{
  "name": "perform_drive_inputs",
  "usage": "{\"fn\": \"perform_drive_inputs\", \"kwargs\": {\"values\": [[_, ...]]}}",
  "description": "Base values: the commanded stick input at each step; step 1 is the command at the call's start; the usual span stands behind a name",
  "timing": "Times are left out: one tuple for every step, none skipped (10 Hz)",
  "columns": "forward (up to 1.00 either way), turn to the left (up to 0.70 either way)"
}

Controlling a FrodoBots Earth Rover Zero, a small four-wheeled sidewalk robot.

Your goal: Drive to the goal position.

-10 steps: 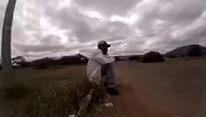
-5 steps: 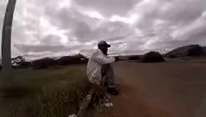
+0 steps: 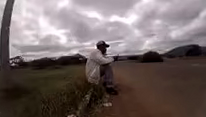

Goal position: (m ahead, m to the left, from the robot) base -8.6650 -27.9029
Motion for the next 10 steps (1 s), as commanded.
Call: {"fn": "perform_drive_inputs", "kwargs": {"values": [[0.0, -0.45], [0.0, -0.45], [0.0, -0.45], [0.0, -0.45], [0.0, -0.45], [0.0, -0.45], [0.0, -0.45], [0.0, -0.45], [0.0, -0.45], [0.0, -0.45]]}}
